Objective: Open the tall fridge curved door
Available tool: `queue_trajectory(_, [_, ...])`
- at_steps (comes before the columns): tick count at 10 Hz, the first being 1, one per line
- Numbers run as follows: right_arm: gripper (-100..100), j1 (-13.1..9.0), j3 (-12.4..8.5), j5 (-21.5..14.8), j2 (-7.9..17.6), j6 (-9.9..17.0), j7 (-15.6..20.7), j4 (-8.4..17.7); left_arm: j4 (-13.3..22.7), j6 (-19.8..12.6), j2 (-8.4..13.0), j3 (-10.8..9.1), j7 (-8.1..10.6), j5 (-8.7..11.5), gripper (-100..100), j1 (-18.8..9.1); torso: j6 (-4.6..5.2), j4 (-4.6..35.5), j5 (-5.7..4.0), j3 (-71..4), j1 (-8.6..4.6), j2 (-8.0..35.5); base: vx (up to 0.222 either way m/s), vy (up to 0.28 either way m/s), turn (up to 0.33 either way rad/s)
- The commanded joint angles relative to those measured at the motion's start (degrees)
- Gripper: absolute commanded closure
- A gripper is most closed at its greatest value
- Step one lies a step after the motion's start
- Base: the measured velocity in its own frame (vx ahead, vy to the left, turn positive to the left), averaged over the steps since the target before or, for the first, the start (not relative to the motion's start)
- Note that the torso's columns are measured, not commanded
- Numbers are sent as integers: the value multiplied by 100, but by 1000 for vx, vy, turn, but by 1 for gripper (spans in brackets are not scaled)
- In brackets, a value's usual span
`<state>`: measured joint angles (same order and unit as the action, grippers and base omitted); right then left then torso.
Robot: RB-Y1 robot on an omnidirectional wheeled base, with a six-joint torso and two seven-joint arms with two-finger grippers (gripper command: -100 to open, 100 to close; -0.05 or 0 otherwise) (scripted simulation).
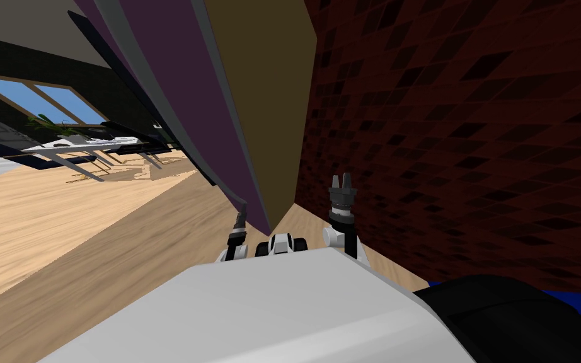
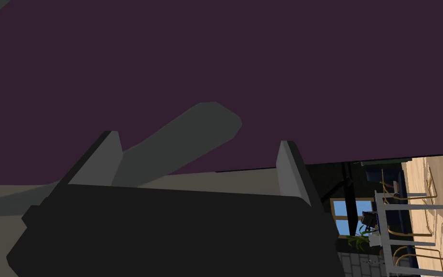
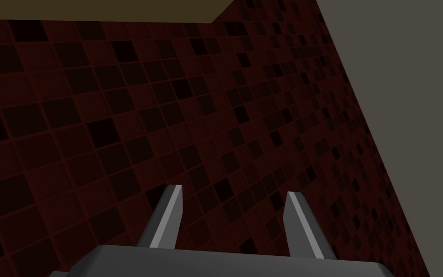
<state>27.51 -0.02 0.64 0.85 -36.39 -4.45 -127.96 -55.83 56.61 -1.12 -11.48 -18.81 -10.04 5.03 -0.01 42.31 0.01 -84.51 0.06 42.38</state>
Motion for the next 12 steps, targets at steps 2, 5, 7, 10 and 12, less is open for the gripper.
queue_trajectory(2, [0, 0, 0, 0, 0, 0, 0, 0, -119, -330, 61, -7, 32, 17, -100, -218, 1, -3, -1, -7, -6, -11, 11, -8, 13])
queue_trajectory(5, [0, 0, 0, 0, 0, 0, 0, 0, 0, 0, 0, 0, 0, 0, 100, 0, 2, -3, 1, -6, -2, -9, -9, 4, -16])
queue_trajectory(7, [0, 0, 0, 0, 0, 0, 0, 0, -101, -122, 254, 12, 34, -12, -100, -19, 1, -6, 2, -12, 2, -21, -11, -2, -1])
queue_trajectory(10, [0, 0, 0, 0, 0, 0, 0, 0, -191, -353, 653, 20, 48, -52, -100, -109, 1, -2, -2, -3, -9, -6, -24, -19, 2])
queue_trajectory(12, [0, 0, 0, 0, 0, 0, 0, 0, -274, -568, 805, 27, 61, -88, -100, -192, 1, -2, -2, -4, -9, -6, -36, -29, 2])
